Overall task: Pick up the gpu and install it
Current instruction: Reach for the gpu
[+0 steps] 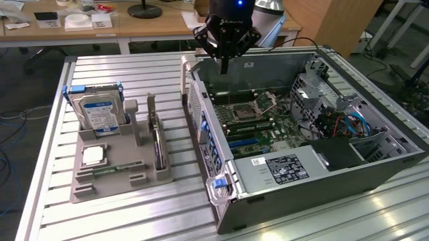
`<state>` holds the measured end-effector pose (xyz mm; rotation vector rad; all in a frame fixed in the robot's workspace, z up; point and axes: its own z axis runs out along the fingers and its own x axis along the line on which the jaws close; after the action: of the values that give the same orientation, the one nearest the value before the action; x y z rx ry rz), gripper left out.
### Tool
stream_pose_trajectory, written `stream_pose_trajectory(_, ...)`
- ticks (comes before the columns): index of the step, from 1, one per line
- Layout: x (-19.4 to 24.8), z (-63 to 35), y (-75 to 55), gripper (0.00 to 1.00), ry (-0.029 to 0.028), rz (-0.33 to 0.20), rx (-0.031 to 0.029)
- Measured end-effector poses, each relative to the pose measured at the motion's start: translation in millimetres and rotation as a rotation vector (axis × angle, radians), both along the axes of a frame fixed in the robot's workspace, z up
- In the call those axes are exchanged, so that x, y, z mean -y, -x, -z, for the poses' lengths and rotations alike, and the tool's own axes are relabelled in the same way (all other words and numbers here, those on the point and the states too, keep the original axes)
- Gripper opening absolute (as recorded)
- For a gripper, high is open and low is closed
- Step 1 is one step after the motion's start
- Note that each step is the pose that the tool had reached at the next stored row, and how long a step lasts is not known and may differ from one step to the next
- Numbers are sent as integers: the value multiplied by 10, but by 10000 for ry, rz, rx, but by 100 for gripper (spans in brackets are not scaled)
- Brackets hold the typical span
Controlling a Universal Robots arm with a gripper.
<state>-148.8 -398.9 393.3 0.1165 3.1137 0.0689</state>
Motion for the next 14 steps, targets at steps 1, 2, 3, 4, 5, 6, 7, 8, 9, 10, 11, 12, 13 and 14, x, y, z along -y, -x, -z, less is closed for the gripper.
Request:
stream_pose_trajectory(1,0,0,8,11,0,0,0)
stream_pose_trajectory(2,0,0,17,11,1,0,0)
stream_pose_trajectory(3,0,0,25,11,0,0,0)
stream_pose_trajectory(4,0,0,33,11,1,1,0)
stream_pose_trajectory(5,0,0,41,11,1,1,0)
stream_pose_trajectory(6,0,0,49,11,0,0,0)
stream_pose_trajectory(7,0,0,57,11,0,1,0)
stream_pose_trajectory(8,0,0,64,11,0,0,0)
stream_pose_trajectory(9,0,0,71,11,0,0,0)
stream_pose_trajectory(10,0,0,78,11,0,1,0)
stream_pose_trajectory(11,0,0,86,11,0,1,0)
stream_pose_trajectory(12,0,0,94,11,0,1,0)
stream_pose_trajectory(13,0,0,102,11,0,1,0)
stream_pose_trajectory(14,0,0,111,11,0,1,-1)
